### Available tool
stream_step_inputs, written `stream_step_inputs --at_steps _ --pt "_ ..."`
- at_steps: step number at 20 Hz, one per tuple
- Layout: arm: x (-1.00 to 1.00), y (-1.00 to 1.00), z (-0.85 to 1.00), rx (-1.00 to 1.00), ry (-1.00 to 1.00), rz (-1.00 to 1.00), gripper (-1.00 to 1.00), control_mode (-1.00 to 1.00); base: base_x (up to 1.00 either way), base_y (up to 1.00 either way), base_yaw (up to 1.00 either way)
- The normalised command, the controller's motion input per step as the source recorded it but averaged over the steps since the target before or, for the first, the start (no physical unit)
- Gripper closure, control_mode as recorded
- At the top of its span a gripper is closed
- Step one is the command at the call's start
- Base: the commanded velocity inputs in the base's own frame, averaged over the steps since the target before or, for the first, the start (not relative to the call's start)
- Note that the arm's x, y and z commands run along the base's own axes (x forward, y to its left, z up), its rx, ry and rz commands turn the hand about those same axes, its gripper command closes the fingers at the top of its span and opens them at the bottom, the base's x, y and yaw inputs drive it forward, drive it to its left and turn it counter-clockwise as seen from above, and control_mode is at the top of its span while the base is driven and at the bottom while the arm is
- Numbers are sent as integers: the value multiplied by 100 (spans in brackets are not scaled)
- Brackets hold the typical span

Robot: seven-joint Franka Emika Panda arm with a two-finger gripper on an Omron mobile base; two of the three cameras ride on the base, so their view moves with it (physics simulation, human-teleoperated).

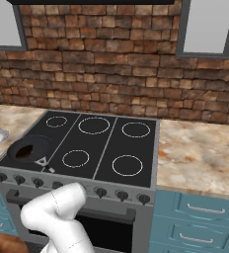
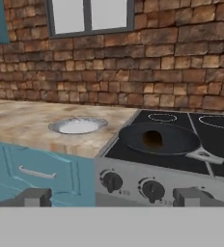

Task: Pick the croissant and place it on the pan. Then turn on the stove to warm the croissant.

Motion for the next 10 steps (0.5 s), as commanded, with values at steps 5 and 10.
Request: stream_step_inputs --at_steps 5,10 --pt "99 0 -97 -3 -10 0 -100 -100 0 0 0" --pt "54 0 -51 0 -5 0 -100 -100 0 0 0"
